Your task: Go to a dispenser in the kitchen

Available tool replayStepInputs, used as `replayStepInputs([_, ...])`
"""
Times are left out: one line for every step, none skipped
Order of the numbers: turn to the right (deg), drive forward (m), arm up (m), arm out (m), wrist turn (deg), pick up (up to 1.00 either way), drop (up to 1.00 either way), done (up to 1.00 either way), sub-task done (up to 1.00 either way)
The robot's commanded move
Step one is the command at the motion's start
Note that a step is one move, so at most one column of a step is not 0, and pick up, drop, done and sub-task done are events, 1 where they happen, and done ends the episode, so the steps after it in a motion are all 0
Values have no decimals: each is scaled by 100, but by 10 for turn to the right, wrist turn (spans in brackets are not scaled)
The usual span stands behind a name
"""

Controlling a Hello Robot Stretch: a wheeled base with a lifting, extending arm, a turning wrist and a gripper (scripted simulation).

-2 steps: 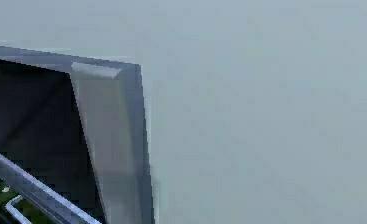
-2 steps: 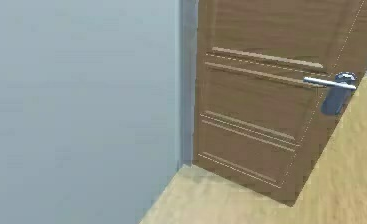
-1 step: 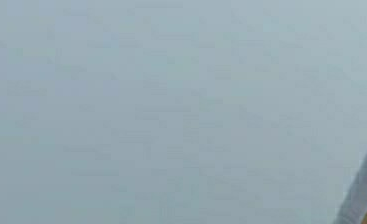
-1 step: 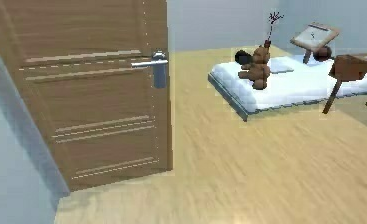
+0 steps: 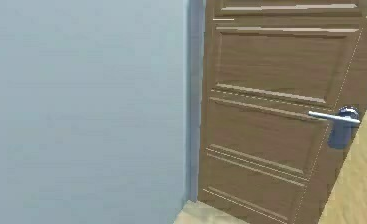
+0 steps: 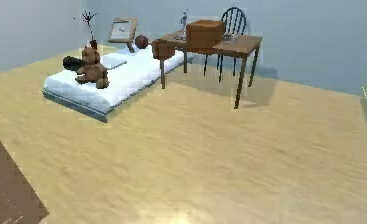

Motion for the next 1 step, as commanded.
replayStepInputs([450,0,0,0,0,0,0,0,0])
